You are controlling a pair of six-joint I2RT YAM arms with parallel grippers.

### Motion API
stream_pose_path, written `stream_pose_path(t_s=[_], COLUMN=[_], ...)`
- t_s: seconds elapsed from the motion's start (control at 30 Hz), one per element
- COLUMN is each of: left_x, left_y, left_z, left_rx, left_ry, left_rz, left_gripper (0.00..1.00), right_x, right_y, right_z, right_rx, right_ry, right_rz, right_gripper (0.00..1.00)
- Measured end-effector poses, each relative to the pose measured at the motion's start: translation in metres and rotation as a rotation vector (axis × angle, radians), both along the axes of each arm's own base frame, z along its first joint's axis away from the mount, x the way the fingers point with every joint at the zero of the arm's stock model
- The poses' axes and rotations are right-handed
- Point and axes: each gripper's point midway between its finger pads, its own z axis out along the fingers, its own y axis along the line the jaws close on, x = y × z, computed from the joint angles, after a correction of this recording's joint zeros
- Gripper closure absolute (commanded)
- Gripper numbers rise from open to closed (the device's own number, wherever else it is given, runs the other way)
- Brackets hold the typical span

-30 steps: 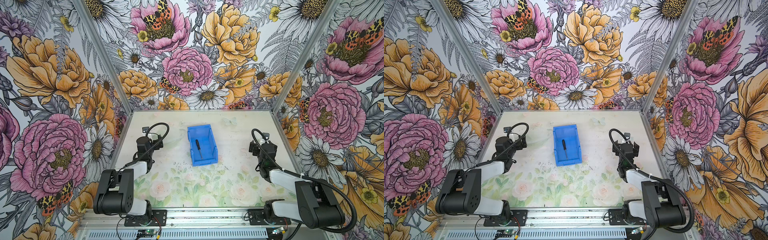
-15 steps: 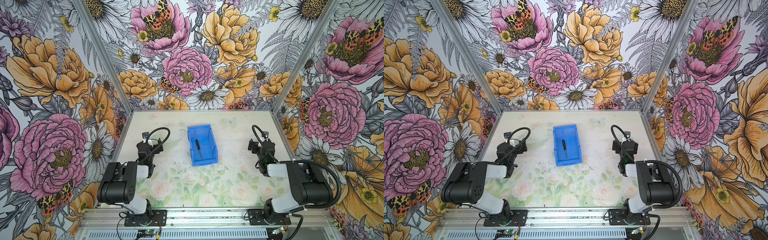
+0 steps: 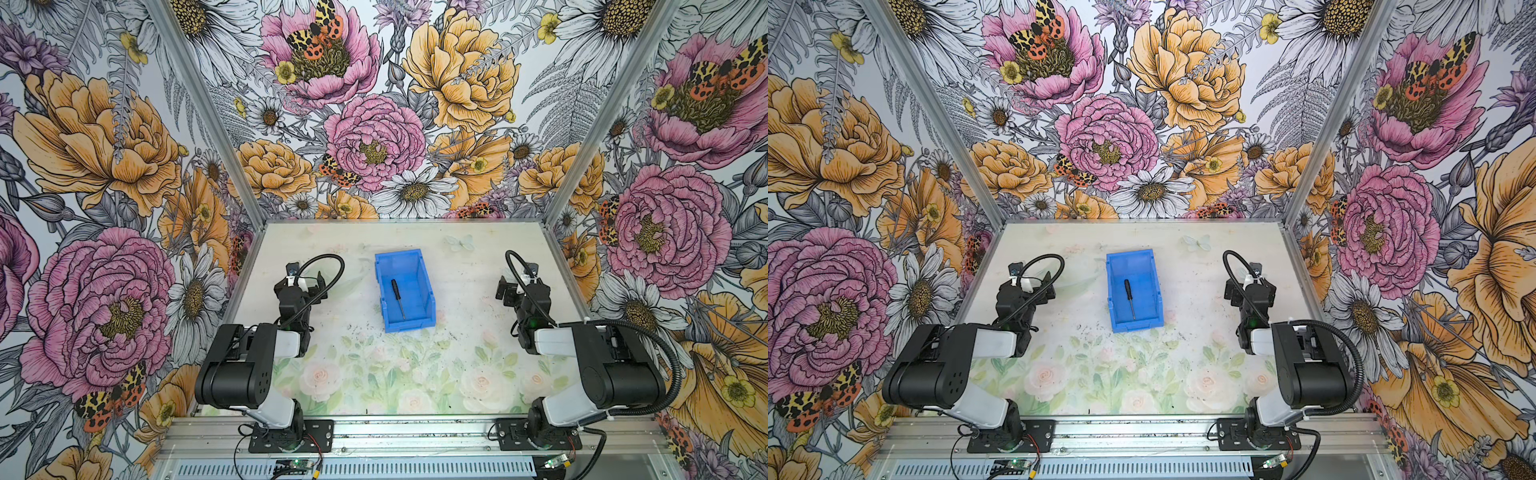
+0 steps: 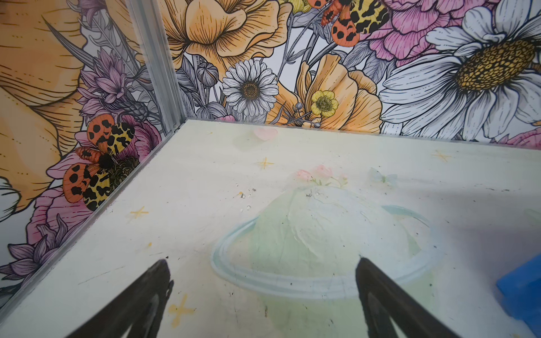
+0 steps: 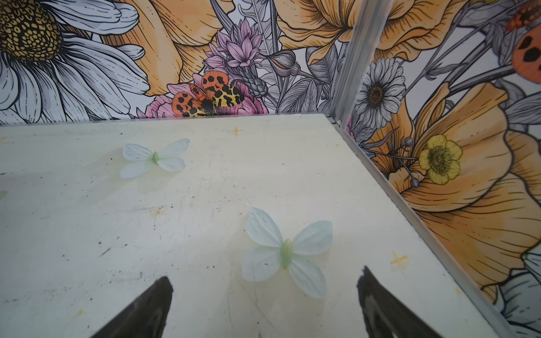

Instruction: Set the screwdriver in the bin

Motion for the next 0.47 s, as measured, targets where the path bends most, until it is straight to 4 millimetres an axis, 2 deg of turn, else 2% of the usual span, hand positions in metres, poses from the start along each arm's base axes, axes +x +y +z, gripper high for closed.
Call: stream_pose_path(t_s=[0.33, 0.47], left_x=[0.0003, 0.0002], left_y=[0.0004, 0.0063], left_z=[0.0005, -0.0006], left_rx=[-0.004, -0.011], left_ry=[-0.002, 0.002], left_rz=[-0.007, -0.006], left_gripper=[0.01, 0.01], right_x=[0.0000, 0.0001], right_y=[0.0000, 0.0000], right_z=[0.0001, 0.0002], right_rx=[0.000, 0.000], right_ry=[0.000, -0.001], right_rz=[0.000, 0.000], right_gripper=[0.01, 0.01])
